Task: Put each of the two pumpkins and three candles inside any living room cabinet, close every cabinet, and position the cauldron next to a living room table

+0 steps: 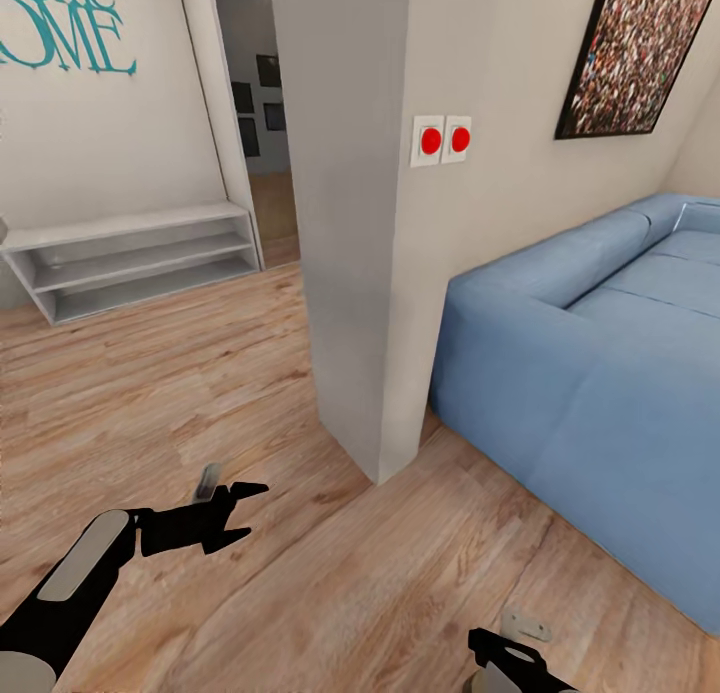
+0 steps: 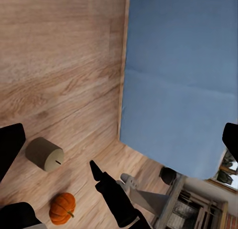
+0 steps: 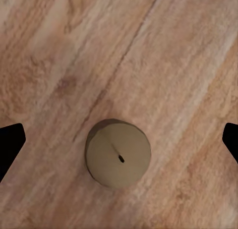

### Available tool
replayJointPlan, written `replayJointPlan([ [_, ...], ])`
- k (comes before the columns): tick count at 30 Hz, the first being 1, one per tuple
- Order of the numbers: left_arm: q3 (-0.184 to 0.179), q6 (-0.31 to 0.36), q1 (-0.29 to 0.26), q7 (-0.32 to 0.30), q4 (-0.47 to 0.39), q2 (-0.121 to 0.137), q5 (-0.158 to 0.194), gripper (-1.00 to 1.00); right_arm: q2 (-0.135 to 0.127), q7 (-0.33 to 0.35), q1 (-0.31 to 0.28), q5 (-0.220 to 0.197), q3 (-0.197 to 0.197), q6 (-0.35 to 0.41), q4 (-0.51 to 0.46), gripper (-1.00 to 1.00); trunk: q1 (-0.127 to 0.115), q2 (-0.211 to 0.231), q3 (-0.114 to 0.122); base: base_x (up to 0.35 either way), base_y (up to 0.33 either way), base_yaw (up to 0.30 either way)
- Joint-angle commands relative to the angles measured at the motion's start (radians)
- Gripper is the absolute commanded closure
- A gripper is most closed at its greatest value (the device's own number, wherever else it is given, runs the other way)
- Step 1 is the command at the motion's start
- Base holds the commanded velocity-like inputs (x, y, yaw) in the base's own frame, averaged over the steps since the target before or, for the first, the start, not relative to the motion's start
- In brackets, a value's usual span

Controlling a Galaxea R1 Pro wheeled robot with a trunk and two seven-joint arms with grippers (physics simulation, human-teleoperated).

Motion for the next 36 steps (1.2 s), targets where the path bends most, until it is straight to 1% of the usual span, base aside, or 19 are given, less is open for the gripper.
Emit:
replayJointPlan([
  [1,-0.002,0.0,-0.001,0.01,-0.001,0.001,0.011,-1.0,0.0,-0.003,0.0,-0.011,0.008,-0.004,0.0,-1.0,0.004,-0.008,-0.004,0.0,0.0,0.054],
  [18,-0.002,0.0,-0.001,0.011,-0.001,0.0,0.011,-1.0,0.0,-0.003,-0.001,-0.011,0.008,-0.004,0.0,-1.0,0.069,-0.127,-0.054,0.0,0.0,0.005],
  [23,-0.002,-0.001,-0.001,0.011,-0.001,-0.006,0.01,-1.0,0.0,-0.002,-0.001,-0.011,0.008,-0.004,0.0,-1.0,0.088,-0.162,-0.07,-0.095,0.0,0.0],
  [36,-0.002,0.002,-0.001,0.009,-0.009,-0.003,0.012,-1.0,0.0,-0.002,-0.001,-0.011,0.008,-0.005,0.0,-1.0,0.138,-0.253,-0.111,-0.018,0.0,0.0],
])
